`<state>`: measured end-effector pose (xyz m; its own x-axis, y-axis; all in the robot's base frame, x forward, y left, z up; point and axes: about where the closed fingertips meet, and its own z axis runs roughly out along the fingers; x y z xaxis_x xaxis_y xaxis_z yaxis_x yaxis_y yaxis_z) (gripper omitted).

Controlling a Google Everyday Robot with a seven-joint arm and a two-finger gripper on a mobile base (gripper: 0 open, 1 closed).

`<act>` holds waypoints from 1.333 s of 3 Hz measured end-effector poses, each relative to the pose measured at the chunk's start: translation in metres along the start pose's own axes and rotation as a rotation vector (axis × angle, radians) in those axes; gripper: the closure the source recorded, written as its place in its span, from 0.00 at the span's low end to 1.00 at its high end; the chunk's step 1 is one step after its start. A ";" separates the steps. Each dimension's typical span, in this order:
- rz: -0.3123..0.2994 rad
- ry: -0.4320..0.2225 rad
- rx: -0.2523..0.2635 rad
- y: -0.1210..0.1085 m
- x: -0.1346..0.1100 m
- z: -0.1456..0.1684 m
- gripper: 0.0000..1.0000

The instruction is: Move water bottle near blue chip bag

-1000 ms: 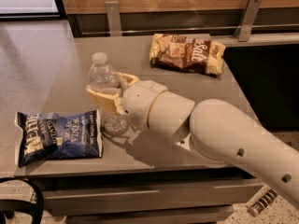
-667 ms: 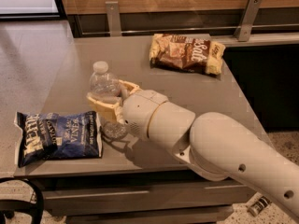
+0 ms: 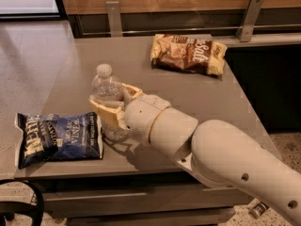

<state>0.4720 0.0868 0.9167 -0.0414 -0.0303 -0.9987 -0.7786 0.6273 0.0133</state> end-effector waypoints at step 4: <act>-0.002 0.000 -0.003 0.002 -0.002 0.001 0.05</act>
Offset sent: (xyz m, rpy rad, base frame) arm 0.0000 0.0001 0.0007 0.0000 0.0000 0.0001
